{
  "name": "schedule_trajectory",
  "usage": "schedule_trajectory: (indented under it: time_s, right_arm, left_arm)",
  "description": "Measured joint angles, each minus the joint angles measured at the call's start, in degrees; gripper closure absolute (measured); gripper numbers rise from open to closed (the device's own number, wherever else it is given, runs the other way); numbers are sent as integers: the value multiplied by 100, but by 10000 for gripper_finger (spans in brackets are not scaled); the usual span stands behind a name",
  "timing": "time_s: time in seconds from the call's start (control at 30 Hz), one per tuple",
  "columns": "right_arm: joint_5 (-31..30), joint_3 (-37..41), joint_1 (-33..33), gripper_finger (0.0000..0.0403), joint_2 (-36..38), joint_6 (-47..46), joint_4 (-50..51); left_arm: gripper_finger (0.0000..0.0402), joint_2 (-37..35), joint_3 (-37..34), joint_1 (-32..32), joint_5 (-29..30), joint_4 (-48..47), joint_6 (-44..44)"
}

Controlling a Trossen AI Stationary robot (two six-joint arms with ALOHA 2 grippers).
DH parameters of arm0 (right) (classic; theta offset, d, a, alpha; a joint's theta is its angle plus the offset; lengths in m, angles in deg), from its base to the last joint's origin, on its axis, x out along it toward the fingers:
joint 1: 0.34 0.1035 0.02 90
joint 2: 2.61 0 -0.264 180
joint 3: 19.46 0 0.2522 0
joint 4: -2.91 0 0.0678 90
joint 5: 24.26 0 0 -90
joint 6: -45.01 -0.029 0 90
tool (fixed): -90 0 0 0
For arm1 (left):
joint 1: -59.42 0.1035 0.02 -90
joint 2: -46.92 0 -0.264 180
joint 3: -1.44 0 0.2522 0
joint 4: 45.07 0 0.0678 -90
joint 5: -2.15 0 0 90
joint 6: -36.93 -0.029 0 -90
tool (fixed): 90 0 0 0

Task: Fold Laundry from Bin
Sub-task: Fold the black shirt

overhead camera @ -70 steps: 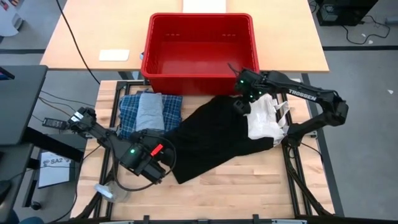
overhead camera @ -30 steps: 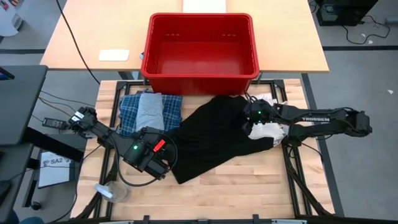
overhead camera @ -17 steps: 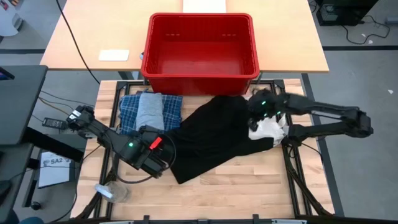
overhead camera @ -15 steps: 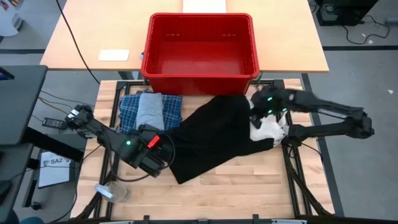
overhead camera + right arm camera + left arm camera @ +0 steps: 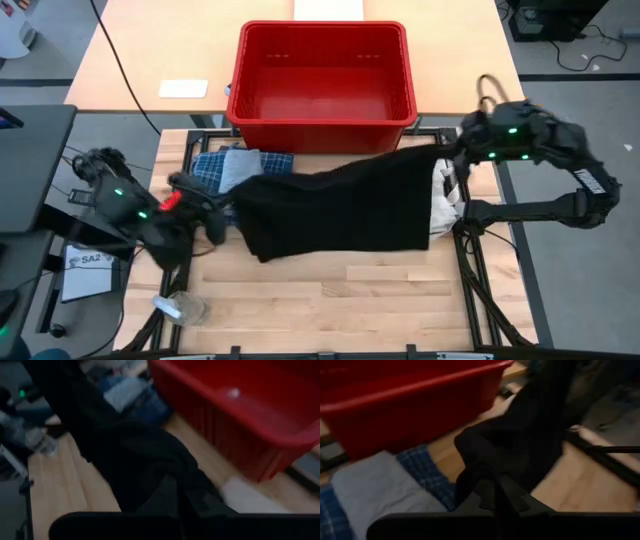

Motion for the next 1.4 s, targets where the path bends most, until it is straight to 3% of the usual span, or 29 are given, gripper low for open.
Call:
schedule_trajectory:
  time_s: [0.17,0.43,0.77,0.9,1.03,1.27,1.4]
  right_arm:
    - [-417,-886,-2,401,-3,-30,315]
    - [-385,-1566,-4,401,-204,-170,938]
    - [-818,-2873,-4,403,-591,-380,1338]
    - [-543,-3239,-4,403,-862,-544,1948]
    - [-689,-3301,-4,403,-1055,-628,2009]
    - [-1991,-3300,-12,403,-1304,-68,1673]
    - [-2255,-3296,-127,403,-1339,356,1045]
  left_arm:
    - [401,-659,2,-582,167,241,-895]
    - [401,-1298,2,-796,809,267,-1211]
    - [393,-1338,4,-794,62,7,-1531]
    - [394,-1210,4,-590,-211,-77,-1471]
    - [398,-1188,2,-271,-276,-78,-1618]
    - [400,-1217,2,369,40,78,-2175]
    - [400,-1403,4,533,81,674,-2973]
